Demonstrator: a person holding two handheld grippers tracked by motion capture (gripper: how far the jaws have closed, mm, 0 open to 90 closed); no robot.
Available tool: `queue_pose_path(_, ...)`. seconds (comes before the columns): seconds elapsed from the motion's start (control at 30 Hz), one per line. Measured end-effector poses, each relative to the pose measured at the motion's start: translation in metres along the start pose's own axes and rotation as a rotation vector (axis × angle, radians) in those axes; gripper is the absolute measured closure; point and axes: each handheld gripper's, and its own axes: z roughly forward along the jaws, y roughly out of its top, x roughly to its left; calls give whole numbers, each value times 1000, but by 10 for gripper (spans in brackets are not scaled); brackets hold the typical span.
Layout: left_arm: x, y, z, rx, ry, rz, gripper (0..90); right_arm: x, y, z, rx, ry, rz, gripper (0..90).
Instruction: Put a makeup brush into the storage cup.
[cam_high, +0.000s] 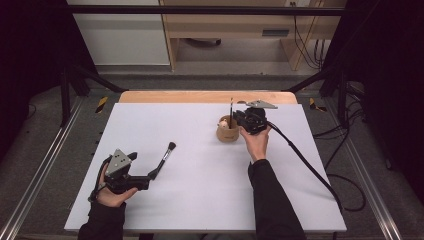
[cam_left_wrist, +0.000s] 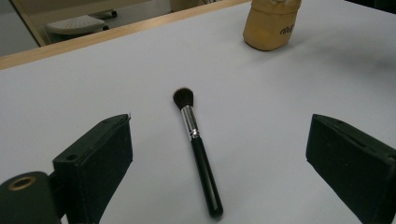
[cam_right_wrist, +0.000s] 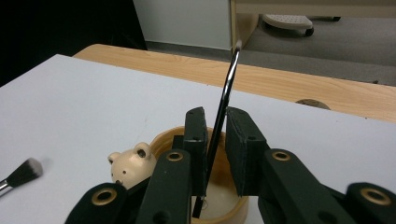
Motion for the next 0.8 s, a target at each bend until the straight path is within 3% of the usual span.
queue_pose_path(0.43,0,0,0,2,0,1,65,9,1,-31,-39,78,-28,698)
queue_pose_path(0.8,-2,1,1,3,0,0,65,19,-8,-65,-40,168,-66,492)
